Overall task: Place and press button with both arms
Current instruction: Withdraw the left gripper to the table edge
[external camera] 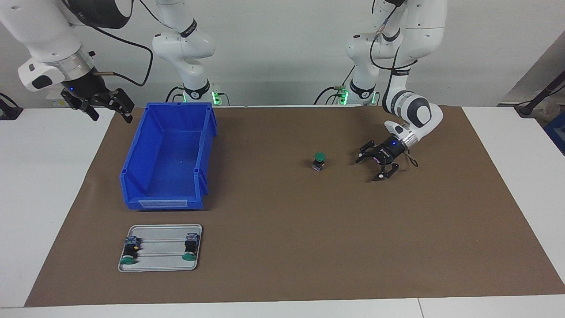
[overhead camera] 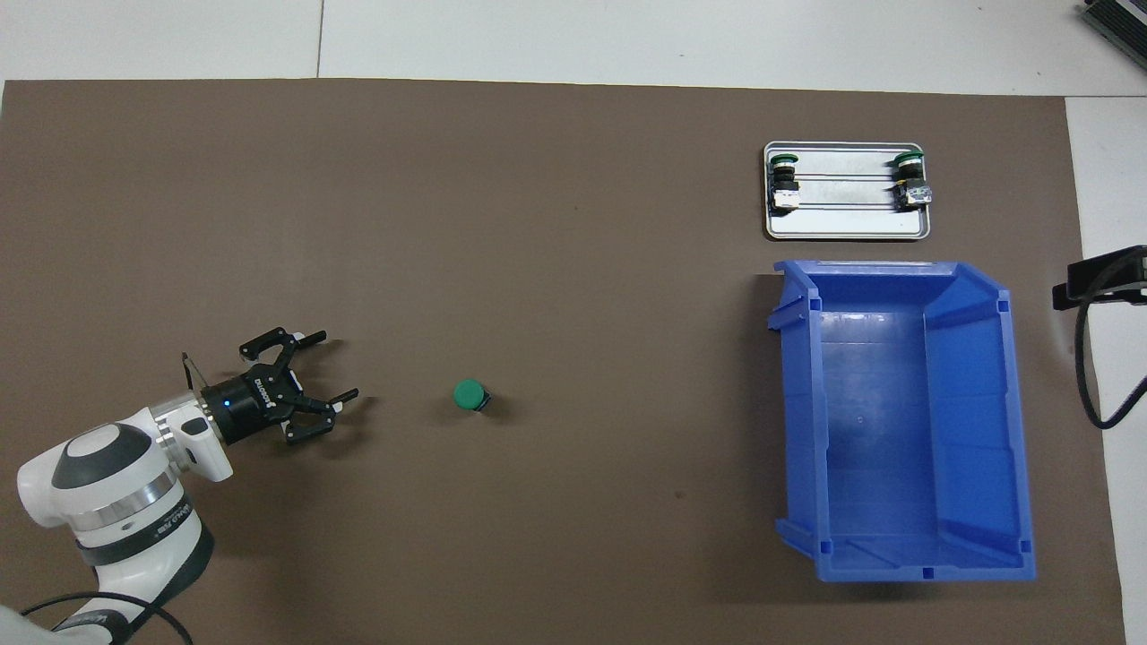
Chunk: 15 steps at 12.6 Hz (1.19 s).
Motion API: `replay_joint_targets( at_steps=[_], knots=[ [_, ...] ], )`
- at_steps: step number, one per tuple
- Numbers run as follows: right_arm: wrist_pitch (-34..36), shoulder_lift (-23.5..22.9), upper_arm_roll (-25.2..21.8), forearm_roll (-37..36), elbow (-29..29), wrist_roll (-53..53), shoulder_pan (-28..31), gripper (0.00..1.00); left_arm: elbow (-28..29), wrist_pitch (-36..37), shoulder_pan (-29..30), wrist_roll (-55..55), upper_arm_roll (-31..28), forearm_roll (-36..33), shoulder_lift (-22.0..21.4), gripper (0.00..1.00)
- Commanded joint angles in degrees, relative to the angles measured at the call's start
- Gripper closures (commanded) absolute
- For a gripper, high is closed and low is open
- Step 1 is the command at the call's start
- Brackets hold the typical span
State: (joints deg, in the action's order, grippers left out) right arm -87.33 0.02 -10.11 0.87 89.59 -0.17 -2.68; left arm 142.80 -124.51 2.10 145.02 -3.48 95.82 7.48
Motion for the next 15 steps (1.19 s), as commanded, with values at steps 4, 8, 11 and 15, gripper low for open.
replay_joint_targets(
  at_steps=[4,8,11,15],
  knots=[
    [0.8,0.7,0.2,0.5,0.5,0.5,0.2,0.00,-13.3,0.1,7.6,-16.6,0.4,-13.6,4.3,0.03],
    [0.8,0.7,0.2,0.5,0.5,0.5,0.2,0.00,-23.0,2.8,8.0,-43.2,0.4,-34.1,3.2,0.04],
    [0.8,0.7,0.2,0.5,0.5,0.5,0.2,0.00,-24.9,2.3,3.8,-64.3,0.7,-44.0,-2.4,0.05],
    [0.8,0.7,0.2,0.5,0.5,0.5,0.2,0.00,-25.7,2.2,-3.7,-86.2,0.9,-60.2,-7.5,0.08]
  ],
)
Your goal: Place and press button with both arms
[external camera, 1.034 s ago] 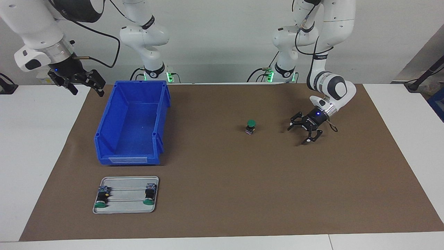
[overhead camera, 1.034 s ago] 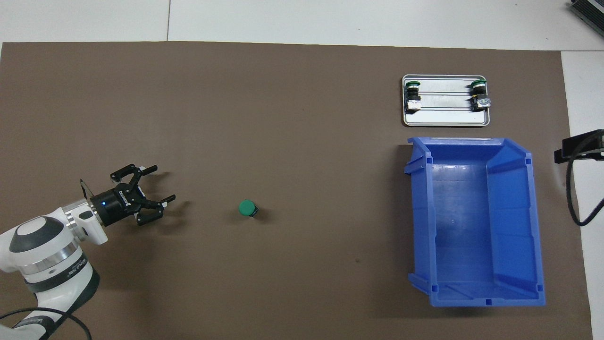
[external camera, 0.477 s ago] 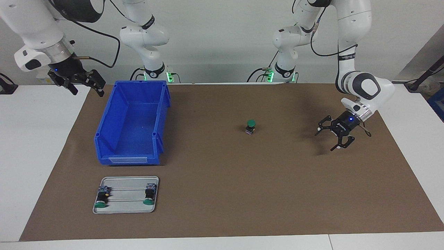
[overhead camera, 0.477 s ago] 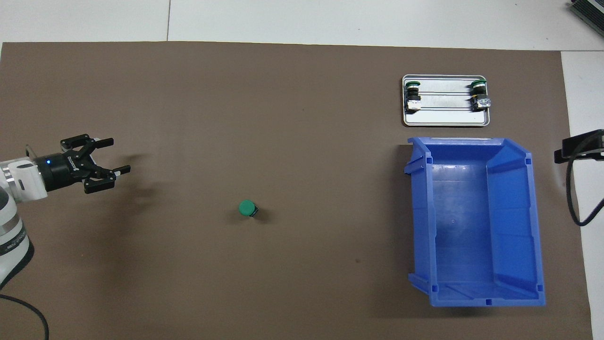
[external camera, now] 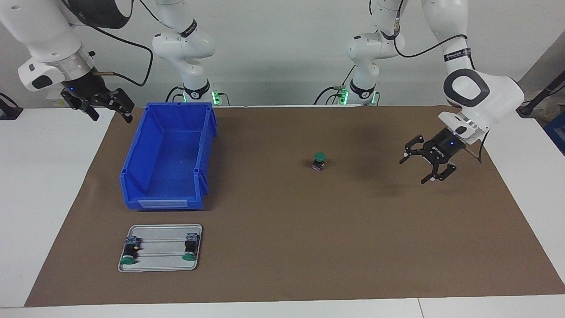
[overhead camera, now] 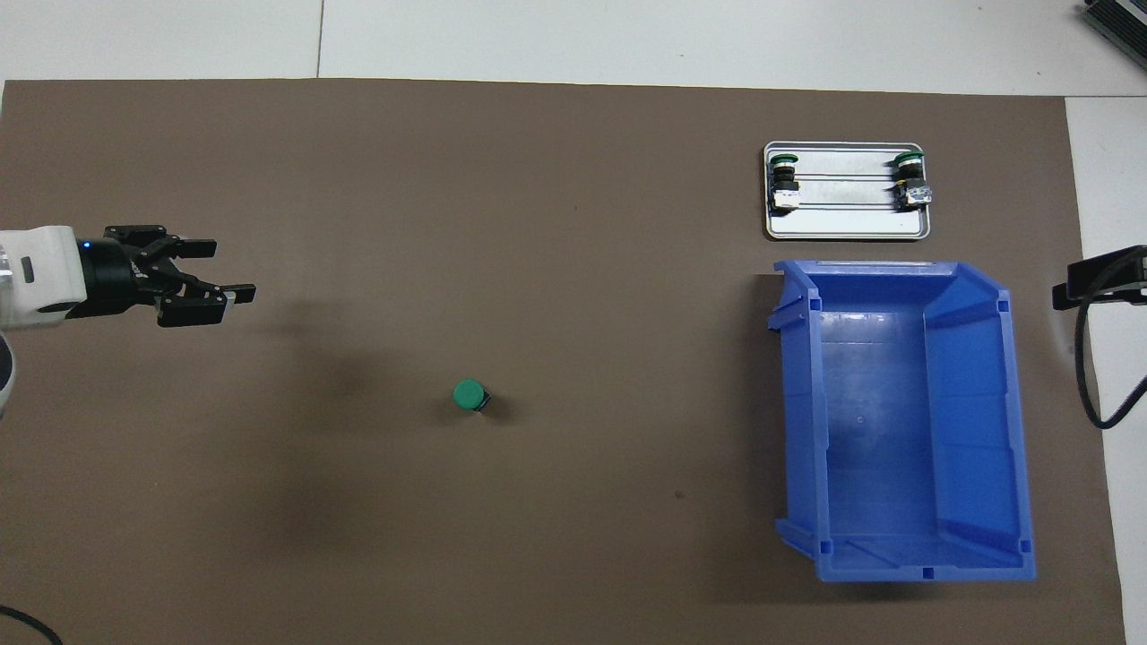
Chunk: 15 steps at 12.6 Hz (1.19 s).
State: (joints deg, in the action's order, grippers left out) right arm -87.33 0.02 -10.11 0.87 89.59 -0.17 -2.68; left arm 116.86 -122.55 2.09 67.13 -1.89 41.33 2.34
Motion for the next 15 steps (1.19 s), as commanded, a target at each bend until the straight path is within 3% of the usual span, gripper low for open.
replay_joint_targets(
  at_steps=[1,3,4,5,7,10,12,15],
  knots=[
    [0.8,0.7,0.2,0.5,0.5,0.6,0.2,0.00,-0.7,0.4,-5.6,-12.2,-0.7,-9.8,-3.0,0.09],
    [0.8,0.7,0.2,0.5,0.5,0.5,0.2,0.00,-1.7,0.4,-10.2,-23.4,-0.6,-18.6,-4.4,0.18],
    [0.8,0.7,0.2,0.5,0.5,0.6,0.2,0.00,-3.1,0.8,-12.2,-28.1,-0.5,-22.8,-4.4,0.28],
    [0.8,0.7,0.1,0.5,0.5,0.6,0.3,0.00,-3.6,0.9,-14.6,-34.9,-0.5,-25.8,-4.2,0.47],
    [0.8,0.7,0.1,0.5,0.5,0.5,0.4,0.00,-3.7,4.1,-18.4,-45.7,-0.5,-28.8,-4.4,1.00],
    [0.8,0.7,0.2,0.5,0.5,0.5,-0.9,0.00,-3.6,4.8,-24.9,-55.5,-0.4,-30.4,-4.4,1.00],
    [0.8,0.7,0.2,0.5,0.5,0.5,-1.1,0.00,-3.0,3.9,-29.8,-64.1,-0.4,-37.3,-3.5,1.00],
    [0.8,0.7,0.2,0.5,0.5,0.5,-1.1,0.00,0.5,3.9,-33.2,-67.1,-0.3,-37.8,-3.3,1.00]
  ],
)
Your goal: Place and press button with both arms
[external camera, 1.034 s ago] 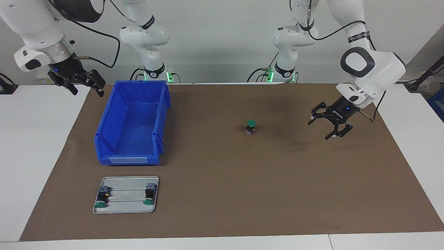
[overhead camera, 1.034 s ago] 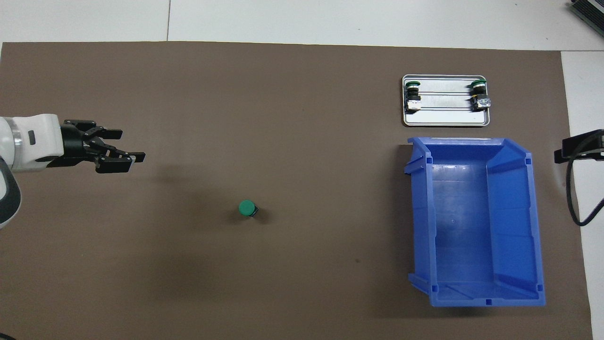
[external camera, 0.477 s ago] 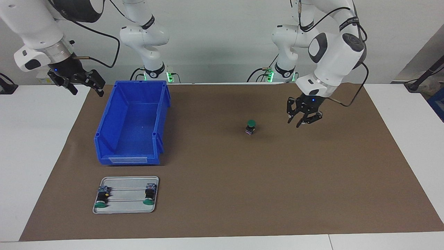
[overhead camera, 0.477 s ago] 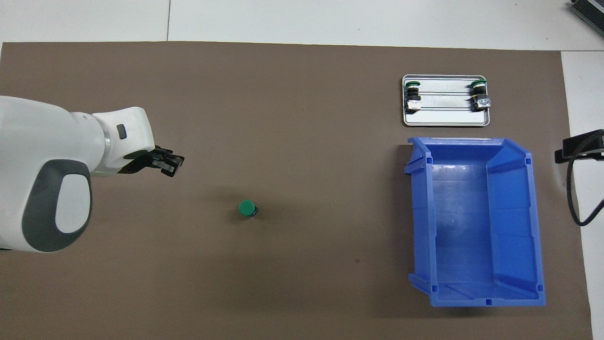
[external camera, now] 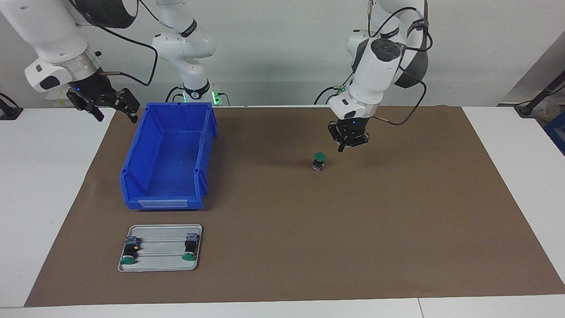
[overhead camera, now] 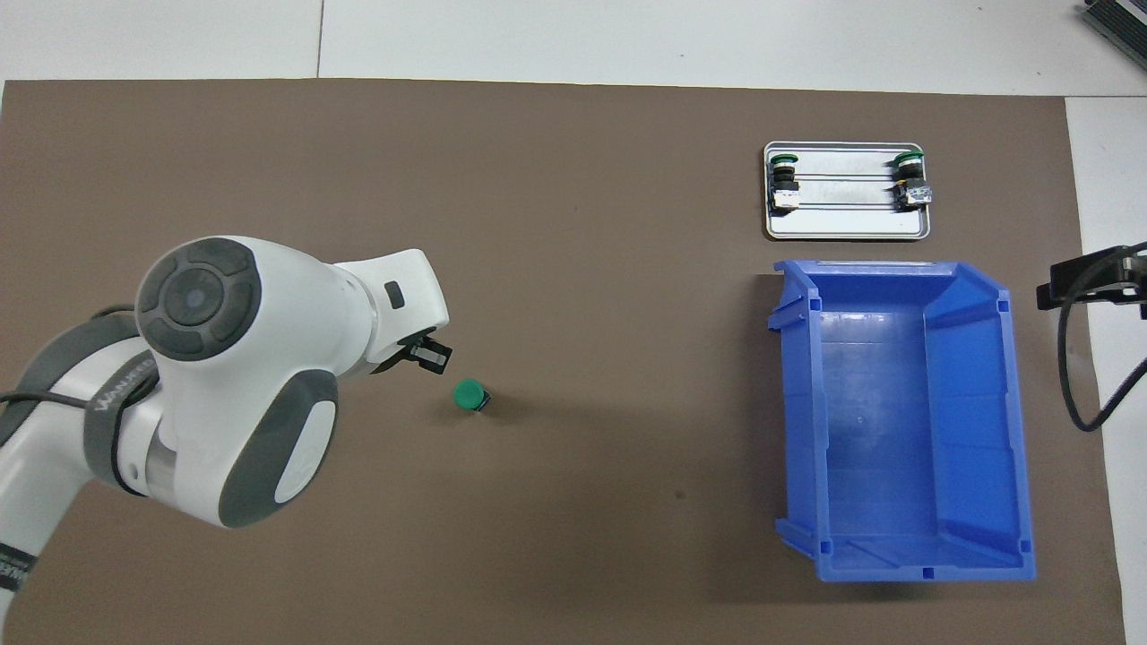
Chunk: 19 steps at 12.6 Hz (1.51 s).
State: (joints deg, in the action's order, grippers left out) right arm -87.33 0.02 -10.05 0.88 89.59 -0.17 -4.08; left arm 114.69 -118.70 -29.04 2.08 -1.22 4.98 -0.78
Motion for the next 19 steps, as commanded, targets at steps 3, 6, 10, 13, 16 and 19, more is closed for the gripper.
replay_joint_targets(
  at_steps=[3,6,10,13,16,19],
  knots=[
    [0.8,0.7,0.1,0.5,0.5,0.5,0.3,0.00,6.3,-1.5,-3.7,-3.2,-1.0,-1.6,-0.6,1.00],
    [0.8,0.7,0.1,0.5,0.5,0.5,0.3,0.00,7.0,-4.1,-5.1,-4.4,-0.9,-1.7,0.0,1.00],
    [0.8,0.7,0.1,0.5,0.5,0.5,0.3,0.00,8.6,-9.6,-6.0,-4.4,-0.9,-2.1,2.9,1.00],
    [0.8,0.7,0.1,0.5,0.5,0.5,0.3,0.00,10.1,-12.8,-7.1,-4.5,-0.9,-2.1,4.2,1.00],
    [0.8,0.7,0.1,0.5,0.5,0.5,0.3,0.00,13.0,-16.2,-7.2,-4.5,-0.9,-2.1,4.7,1.00],
    [0.8,0.7,0.1,0.5,0.5,0.5,0.3,0.00,10.4,-15.5,-7.1,-4.5,-1.0,-2.1,4.8,1.00]
  ],
)
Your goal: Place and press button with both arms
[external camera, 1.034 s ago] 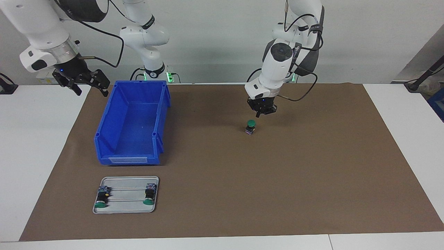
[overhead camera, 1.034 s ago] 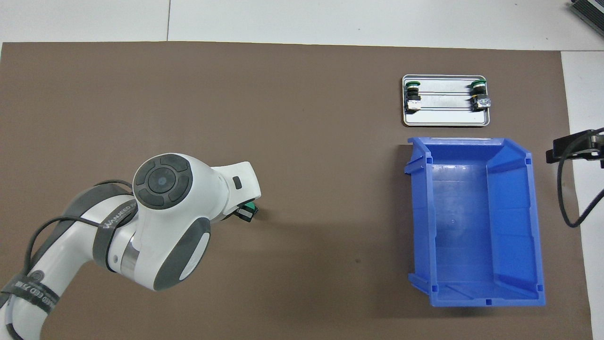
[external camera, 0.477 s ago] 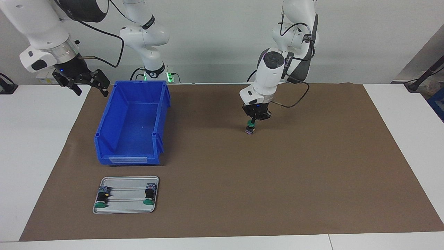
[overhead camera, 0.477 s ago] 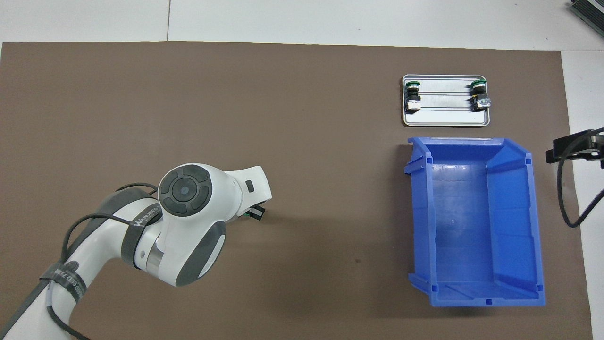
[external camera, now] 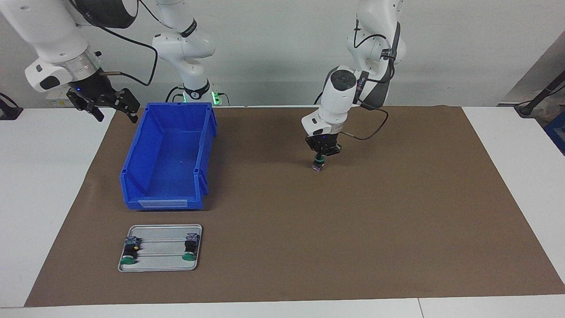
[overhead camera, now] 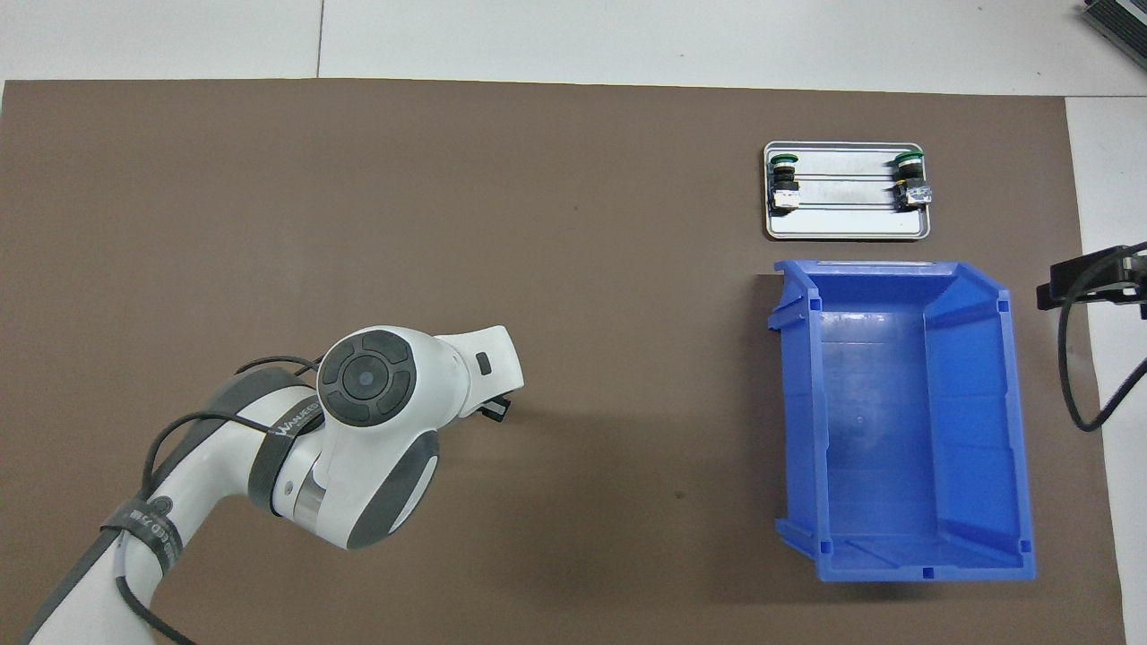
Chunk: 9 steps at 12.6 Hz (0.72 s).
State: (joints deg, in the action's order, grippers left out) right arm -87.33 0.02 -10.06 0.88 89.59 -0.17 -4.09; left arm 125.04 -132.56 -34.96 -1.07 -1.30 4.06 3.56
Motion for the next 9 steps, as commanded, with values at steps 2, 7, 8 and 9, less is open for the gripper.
replay_joint_targets(
  at_steps=[2,7,8,9],
  knots=[
    [0.8,0.7,0.1,0.5,0.5,0.5,0.3,0.00,-2.8,3.5,-0.7,-1.3,-1.0,-1.2,-0.7,1.00],
    [0.8,0.7,0.1,0.5,0.5,0.6,0.3,0.00,-7.2,10.2,2.0,-0.7,-1.8,-1.2,-2.1,0.00],
    [0.8,0.7,0.1,0.5,0.5,1.0,0.4,0.00,-7.1,13.1,3.5,-0.8,-1.8,-1.2,-3.7,0.00],
    [0.8,0.7,0.0,0.5,0.5,0.7,1.0,0.00,-7.4,16.9,5.3,-0.5,-1.8,-1.2,-5.0,0.00]
  ],
)
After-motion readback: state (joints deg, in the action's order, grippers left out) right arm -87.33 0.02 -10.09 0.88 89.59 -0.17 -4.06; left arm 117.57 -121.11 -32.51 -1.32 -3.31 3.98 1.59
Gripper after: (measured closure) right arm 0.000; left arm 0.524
